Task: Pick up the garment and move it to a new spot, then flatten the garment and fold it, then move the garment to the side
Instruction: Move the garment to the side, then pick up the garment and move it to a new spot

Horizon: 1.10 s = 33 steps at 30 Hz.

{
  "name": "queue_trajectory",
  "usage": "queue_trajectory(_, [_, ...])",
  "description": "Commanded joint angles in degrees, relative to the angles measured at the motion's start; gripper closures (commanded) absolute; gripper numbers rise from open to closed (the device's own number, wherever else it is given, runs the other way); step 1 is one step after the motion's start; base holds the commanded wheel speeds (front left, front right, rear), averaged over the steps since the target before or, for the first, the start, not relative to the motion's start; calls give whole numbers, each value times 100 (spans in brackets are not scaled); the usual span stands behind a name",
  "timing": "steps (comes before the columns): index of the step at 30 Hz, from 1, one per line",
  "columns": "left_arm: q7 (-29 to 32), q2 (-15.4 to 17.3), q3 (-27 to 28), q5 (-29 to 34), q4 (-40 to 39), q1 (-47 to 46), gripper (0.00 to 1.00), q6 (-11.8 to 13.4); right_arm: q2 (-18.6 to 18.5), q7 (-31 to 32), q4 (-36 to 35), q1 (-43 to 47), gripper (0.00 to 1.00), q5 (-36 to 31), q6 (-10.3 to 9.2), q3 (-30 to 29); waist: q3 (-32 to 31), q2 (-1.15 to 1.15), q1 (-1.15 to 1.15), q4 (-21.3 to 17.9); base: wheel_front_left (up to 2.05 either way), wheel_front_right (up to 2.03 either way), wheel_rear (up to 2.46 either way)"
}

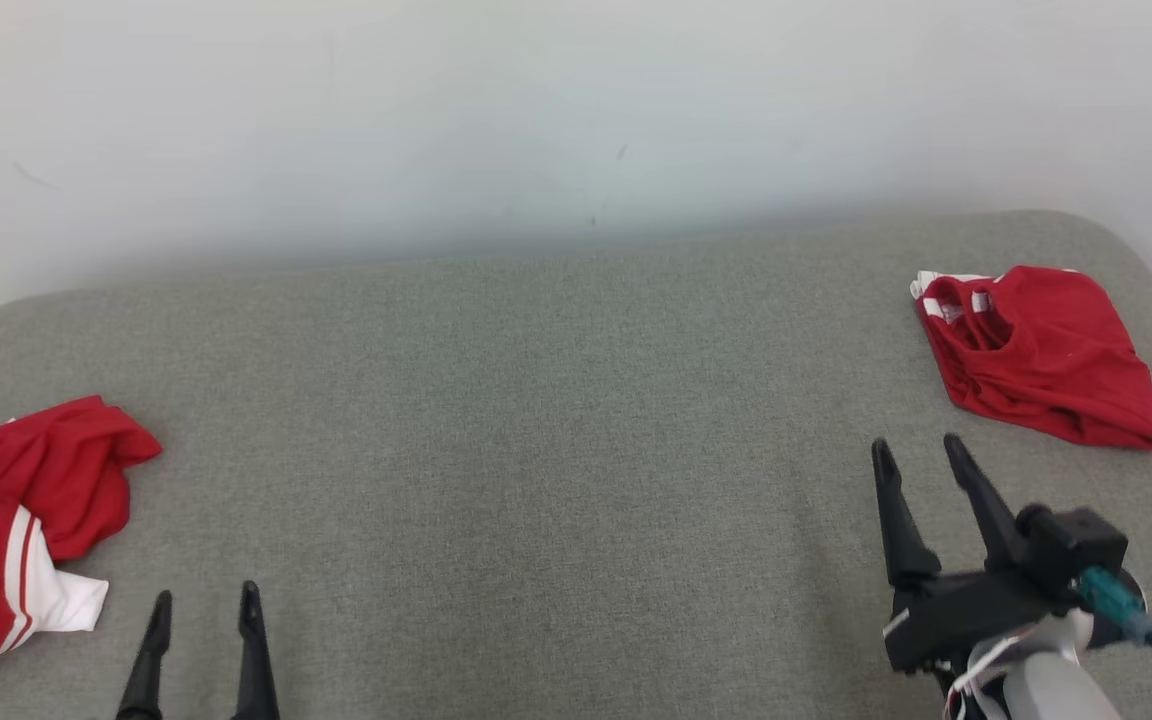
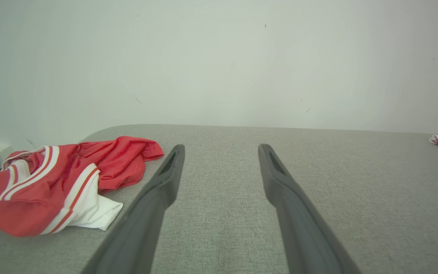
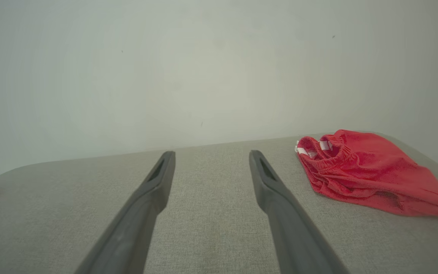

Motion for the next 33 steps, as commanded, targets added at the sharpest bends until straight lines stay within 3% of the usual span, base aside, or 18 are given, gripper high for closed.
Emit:
queue_trajectory(1, [-44, -9, -19, 13, 32, 86, 0, -43, 30, -11, -46, 150, 0, -74, -3, -34, -67, 1, 1, 28, 0, 0, 0])
queue_trajectory(12, [-45, -64, -42, 58, 175, 134, 0, -120, 396, 83, -534, 996, 0, -464, -3, -553, -293, 1, 1, 74, 0, 0, 0])
queue_trajectory(20, [-45, -94, -1, 89, 252, 229, 0, -139, 649, 288, -782, 1407, 0, -641, -3, -529, -389, 1, 1, 16, 0, 0, 0])
queue_trajectory(33, [-45, -25, -26, 222, 476, 176, 0, -145, 692, 488, -870, 1458, 0, -660, -3, -468, -411, 1, 1, 3, 0, 0, 0])
